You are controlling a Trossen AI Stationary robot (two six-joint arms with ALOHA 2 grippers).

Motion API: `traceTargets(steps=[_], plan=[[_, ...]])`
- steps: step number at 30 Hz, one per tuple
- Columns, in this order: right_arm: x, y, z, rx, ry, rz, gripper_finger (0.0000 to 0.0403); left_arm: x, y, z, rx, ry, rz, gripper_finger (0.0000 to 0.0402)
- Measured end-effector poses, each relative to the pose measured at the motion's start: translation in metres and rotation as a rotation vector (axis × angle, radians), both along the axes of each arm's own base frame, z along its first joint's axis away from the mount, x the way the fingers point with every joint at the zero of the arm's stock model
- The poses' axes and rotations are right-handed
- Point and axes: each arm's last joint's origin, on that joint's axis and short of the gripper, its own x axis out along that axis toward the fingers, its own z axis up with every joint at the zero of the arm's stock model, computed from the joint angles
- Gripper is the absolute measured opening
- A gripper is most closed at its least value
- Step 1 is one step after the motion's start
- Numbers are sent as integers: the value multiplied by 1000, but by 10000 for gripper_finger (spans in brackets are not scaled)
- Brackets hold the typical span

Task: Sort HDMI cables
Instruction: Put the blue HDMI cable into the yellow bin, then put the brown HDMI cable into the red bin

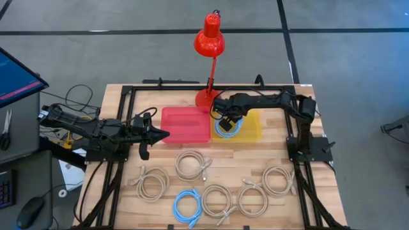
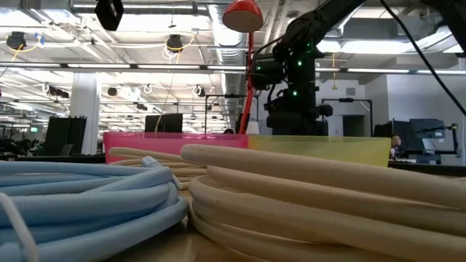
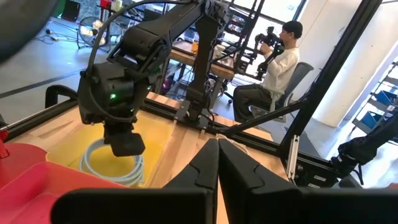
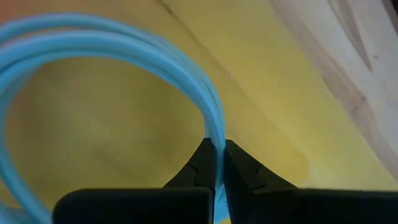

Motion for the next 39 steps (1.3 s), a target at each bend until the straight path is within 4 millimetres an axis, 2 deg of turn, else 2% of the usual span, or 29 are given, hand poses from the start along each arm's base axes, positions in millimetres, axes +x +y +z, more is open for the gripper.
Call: traceTargets(steps=[7, 16, 22, 25, 31, 39], plan=[[2, -2, 0, -8, -23, -3, 9, 0, 0, 0, 0, 0, 0, 10], [-2, 0, 0, 7, 21, -2, 98, 0, 0, 0, 0, 1, 0, 10], [2, 4, 10, 12, 47, 77, 122, 0, 0, 0, 0, 1, 0, 10], [6, 11, 29, 7, 37, 131, 119, 0, 0, 0, 0, 1, 0, 10], [10, 25, 87, -65, -157, 188, 100, 0, 0, 0, 0, 1, -1, 10], [-18, 58, 161, -129, -429, 238, 86, 0, 0, 0, 0, -1, -1, 10]])
